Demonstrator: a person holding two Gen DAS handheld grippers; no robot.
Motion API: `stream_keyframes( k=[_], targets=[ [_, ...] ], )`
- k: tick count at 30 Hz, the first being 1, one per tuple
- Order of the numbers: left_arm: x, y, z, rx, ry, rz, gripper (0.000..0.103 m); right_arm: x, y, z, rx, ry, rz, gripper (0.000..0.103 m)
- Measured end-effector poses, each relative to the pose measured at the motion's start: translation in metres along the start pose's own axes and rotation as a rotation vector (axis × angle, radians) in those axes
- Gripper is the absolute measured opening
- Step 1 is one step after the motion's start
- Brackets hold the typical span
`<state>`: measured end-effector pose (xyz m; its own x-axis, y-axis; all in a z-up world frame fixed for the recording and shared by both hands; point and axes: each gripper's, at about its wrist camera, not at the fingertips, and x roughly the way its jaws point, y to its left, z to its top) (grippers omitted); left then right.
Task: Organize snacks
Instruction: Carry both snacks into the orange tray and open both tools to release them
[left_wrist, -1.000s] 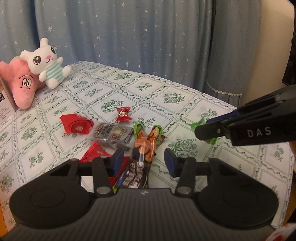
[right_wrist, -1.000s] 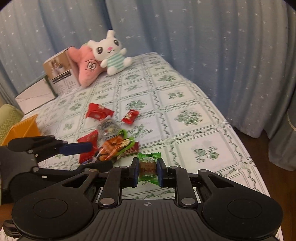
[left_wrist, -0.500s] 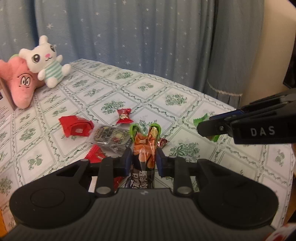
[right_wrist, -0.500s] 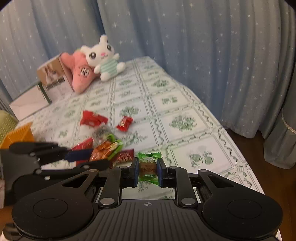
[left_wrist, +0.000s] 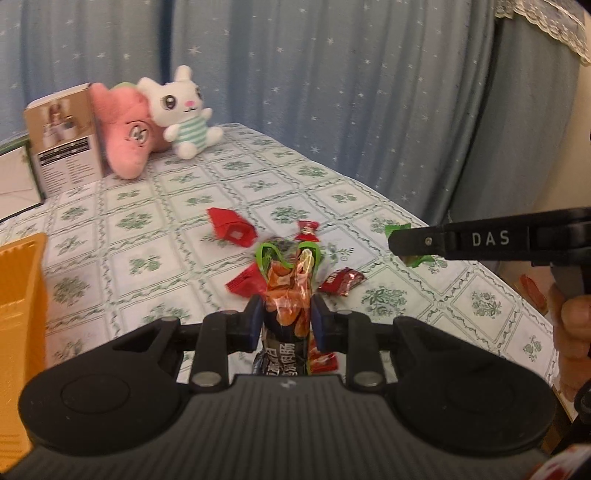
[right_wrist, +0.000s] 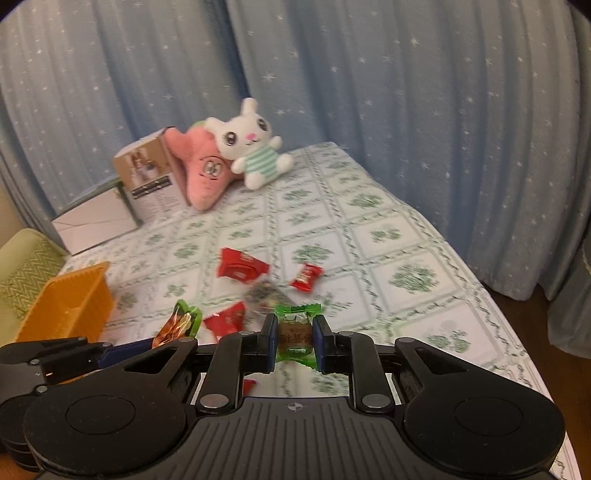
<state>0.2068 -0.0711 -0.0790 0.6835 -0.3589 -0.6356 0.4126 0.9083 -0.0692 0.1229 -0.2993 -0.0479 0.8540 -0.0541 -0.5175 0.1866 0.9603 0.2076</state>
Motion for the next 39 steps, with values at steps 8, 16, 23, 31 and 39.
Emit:
stream_keyframes(
  k=[8,16,23,31,39],
  targets=[
    [-0.037,0.029,-0.004,-0.065,-0.015,0.084,0.025,-0.008,0.042,0.001,-0.036,-0.015,0.065,0.020],
    [-0.071,0.053,-0.007,-0.109,-0.023,0.135,0.025,-0.015,0.084,0.000,-0.066,-0.026,0.111,0.020],
    [-0.098,0.071,-0.007,-0.131,-0.025,0.178,0.025,-0.016,0.118,-0.001,-0.103,-0.034,0.152,0.020],
    [-0.133,0.099,-0.011,-0.159,-0.037,0.243,0.025,-0.011,0.162,-0.010,-0.154,-0.025,0.224,0.020],
    [-0.159,0.141,-0.024,-0.211,-0.035,0.319,0.025,0.000,0.211,-0.020,-0.219,-0.010,0.308,0.020]
  ],
)
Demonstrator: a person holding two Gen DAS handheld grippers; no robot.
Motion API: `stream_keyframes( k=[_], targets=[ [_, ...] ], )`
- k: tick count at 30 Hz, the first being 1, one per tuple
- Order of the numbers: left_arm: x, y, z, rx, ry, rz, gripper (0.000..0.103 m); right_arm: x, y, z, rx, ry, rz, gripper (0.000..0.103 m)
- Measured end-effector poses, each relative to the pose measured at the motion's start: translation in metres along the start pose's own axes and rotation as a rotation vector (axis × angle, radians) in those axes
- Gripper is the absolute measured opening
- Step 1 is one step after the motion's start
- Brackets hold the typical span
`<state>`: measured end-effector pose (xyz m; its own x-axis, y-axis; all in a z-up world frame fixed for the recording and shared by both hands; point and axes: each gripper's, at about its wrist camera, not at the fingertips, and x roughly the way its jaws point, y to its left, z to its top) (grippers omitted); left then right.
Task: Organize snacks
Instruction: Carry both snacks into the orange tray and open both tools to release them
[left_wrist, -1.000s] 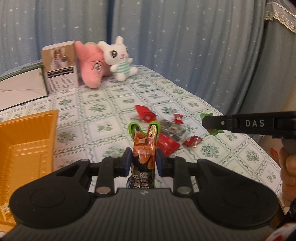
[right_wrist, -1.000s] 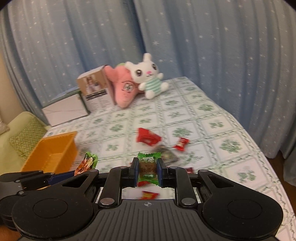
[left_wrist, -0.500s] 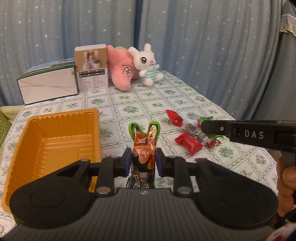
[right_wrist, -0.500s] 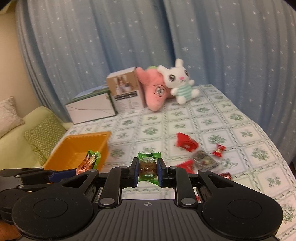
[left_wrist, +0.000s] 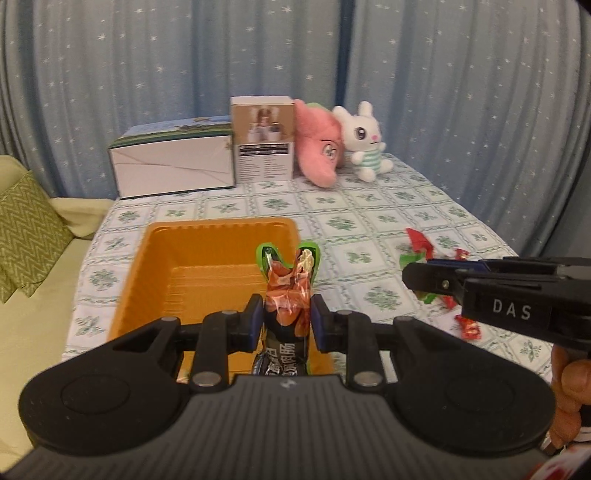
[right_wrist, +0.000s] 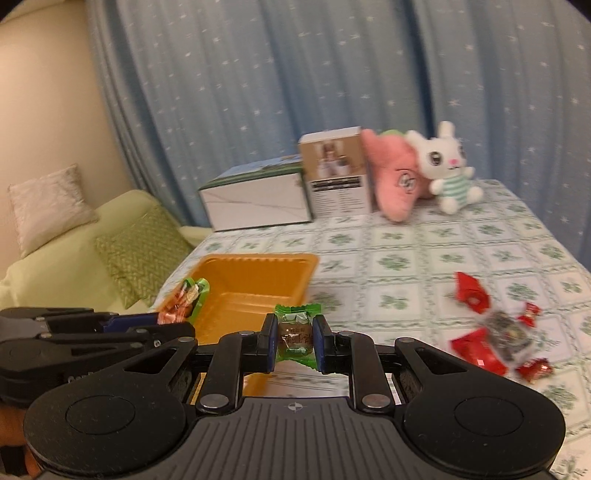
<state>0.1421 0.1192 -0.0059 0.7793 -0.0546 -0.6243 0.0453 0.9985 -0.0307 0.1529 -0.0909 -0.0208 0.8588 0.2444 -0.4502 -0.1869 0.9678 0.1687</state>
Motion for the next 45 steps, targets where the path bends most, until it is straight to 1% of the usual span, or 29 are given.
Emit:
stream_keyframes(
  k=[7,11,16,20,27,28,30,35,39,45],
  targets=[
    [-0.001,0.046,-0.001,-0.032,0.018,0.066,0.025,0.028,0.026,0.003,-0.037,0.030,0.050,0.020],
    [0.007,0.067,-0.001,-0.036,0.040,0.088,0.025,0.048,0.035,0.002,-0.053,0.071,0.072,0.020],
    [0.023,0.084,-0.002,-0.028,0.072,0.103,0.025,0.068,0.043,-0.002,-0.077,0.116,0.083,0.020],
    [0.034,0.090,-0.004,-0.016,0.088,0.100,0.025,0.077,0.046,-0.003,-0.095,0.128,0.081,0.020],
    [0.052,0.095,-0.004,-0.015,0.114,0.095,0.025,0.086,0.043,-0.002,-0.078,0.146,0.079,0.020],
    [0.053,0.095,-0.004,-0.013,0.111,0.094,0.027,0.087,0.044,-0.003,-0.079,0.148,0.081,0.020],
    [0.052,0.096,-0.005,-0.020,0.106,0.098,0.032,0.088,0.046,-0.003,-0.079,0.150,0.084,0.020],
    [0.041,0.098,-0.008,-0.021,0.089,0.126,0.035,0.090,0.046,-0.003,-0.081,0.151,0.083,0.020],
    [0.029,0.101,-0.012,-0.026,0.076,0.136,0.041,0.089,0.046,-0.003,-0.085,0.149,0.087,0.020],
    [0.021,0.104,-0.015,-0.029,0.071,0.145,0.043,0.090,0.050,-0.005,-0.084,0.152,0.109,0.020]
  ],
)
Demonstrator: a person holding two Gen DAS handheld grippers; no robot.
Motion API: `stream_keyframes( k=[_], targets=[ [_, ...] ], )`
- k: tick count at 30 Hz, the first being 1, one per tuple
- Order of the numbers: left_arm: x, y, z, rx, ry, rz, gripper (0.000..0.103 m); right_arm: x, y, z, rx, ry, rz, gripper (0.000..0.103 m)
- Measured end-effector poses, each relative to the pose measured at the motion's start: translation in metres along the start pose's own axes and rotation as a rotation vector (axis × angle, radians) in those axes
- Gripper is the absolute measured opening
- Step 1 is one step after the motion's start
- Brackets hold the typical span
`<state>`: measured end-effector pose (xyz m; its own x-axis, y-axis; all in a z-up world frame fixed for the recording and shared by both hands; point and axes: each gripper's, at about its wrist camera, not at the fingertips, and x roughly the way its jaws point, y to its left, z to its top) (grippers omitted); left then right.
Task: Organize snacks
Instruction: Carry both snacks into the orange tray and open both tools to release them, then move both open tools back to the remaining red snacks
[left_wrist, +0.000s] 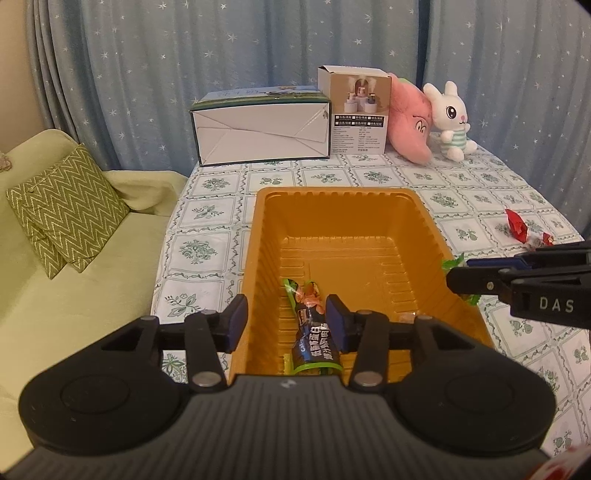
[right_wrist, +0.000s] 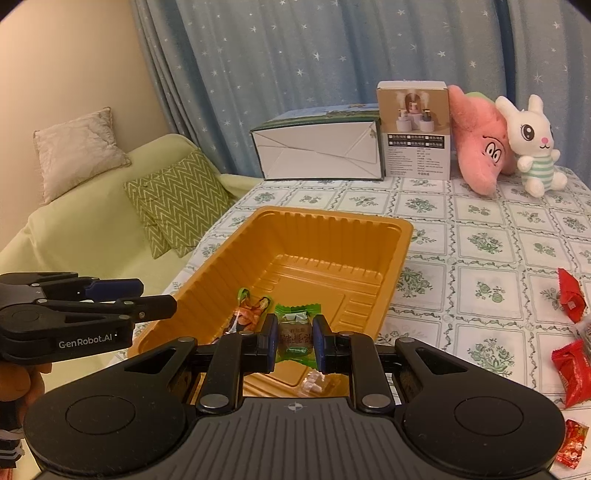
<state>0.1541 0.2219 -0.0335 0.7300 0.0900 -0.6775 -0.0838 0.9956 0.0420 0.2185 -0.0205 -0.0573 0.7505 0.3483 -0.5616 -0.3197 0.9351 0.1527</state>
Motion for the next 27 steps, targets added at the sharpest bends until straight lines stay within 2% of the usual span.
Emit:
stream_keyframes(
  k=[5,7,9,10,18,27],
  targets=[
    [-0.002,0.001,-0.001,-0.002,-0.001,0.002,0.044,0.004,-0.003,0.001,0.032,0.007,0.029,0.021],
    [-0.002,0.001,-0.002,-0.004,-0.001,0.001,0.045,0.004,-0.009,0.002,0.077,0.012,0.045,0.025],
    [-0.002,0.001,-0.003,-0.005,0.001,-0.003,0.046,0.000,-0.014,0.004,0.109,-0.003,0.045,0.047],
    [-0.003,0.000,-0.004,-0.005,0.001,-0.006,0.047,-0.003,-0.016,0.004,0.115,-0.016,0.033,0.050],
    [-0.016,-0.012,-0.006,-0.018,-0.008,-0.023,0.052,-0.032,-0.033,0.002,0.162,-0.071,-0.009,0.051],
    [-0.046,-0.040,-0.006,-0.019,-0.029,-0.051,0.066,-0.082,-0.047,-0.012,0.092,-0.146,-0.110,0.052]
  ],
)
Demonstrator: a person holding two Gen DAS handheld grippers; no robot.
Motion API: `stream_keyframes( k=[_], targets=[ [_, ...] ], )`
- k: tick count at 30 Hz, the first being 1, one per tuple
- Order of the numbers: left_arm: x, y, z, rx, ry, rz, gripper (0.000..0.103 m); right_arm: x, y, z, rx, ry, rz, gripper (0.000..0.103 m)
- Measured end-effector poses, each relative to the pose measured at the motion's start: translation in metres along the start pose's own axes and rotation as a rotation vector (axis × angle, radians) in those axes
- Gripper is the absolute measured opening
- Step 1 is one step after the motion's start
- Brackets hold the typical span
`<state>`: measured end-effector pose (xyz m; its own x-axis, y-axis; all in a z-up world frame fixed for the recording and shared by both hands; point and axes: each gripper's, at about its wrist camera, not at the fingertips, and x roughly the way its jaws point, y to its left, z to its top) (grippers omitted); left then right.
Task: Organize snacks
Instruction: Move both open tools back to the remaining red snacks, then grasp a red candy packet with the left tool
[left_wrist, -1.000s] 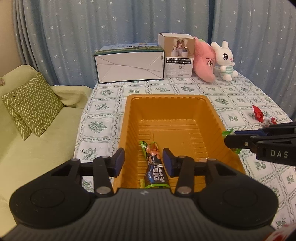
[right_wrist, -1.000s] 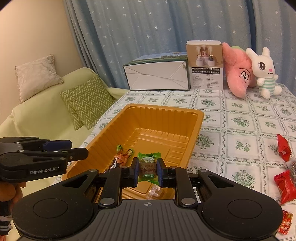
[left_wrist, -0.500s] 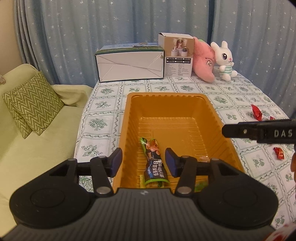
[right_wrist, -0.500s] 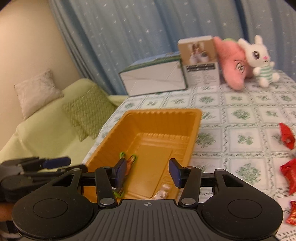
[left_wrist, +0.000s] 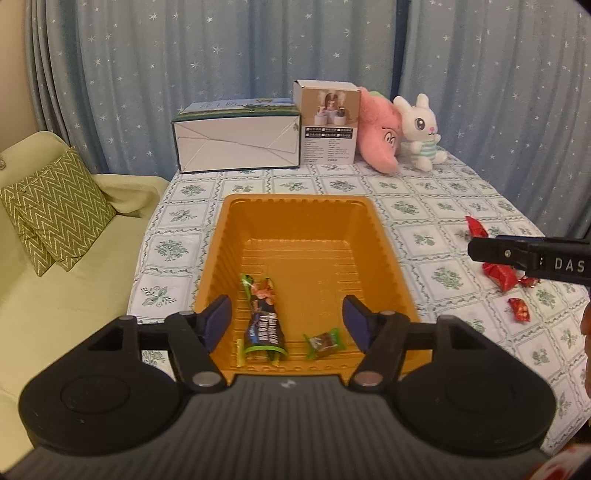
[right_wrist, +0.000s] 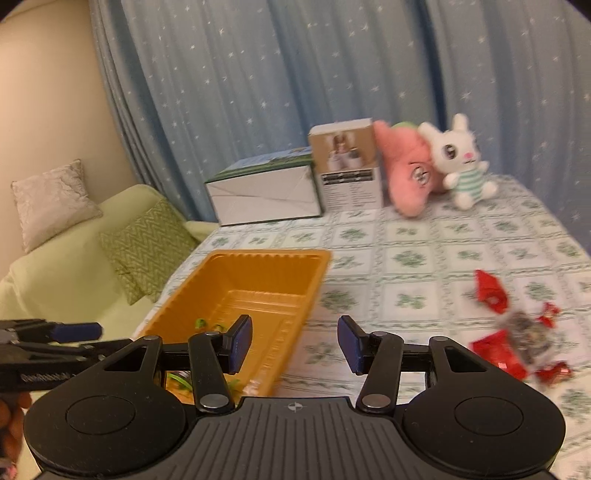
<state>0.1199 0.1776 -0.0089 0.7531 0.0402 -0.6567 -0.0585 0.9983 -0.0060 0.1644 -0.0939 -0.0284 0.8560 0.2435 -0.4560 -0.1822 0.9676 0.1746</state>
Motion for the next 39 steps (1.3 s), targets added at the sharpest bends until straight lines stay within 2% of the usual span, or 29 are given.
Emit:
stream_keyframes(
  k=[15,25,39],
  targets=[
    [-0.021,-0.087,0.001,0.047,-0.036,-0.119,0.079,-0.079,-0.087,-0.037,0.107,-0.039,-0.186,0.054],
    [-0.012,-0.152,-0.001,0.118,-0.027,-0.215,0.082,-0.114,-0.143,-0.061,0.206,-0.032,-0.310,0.054],
    [0.034,-0.218,-0.019,0.172,0.048,-0.303,0.082,-0.113,-0.176,-0.072,0.256,0.008,-0.335,0.054]
  ],
)
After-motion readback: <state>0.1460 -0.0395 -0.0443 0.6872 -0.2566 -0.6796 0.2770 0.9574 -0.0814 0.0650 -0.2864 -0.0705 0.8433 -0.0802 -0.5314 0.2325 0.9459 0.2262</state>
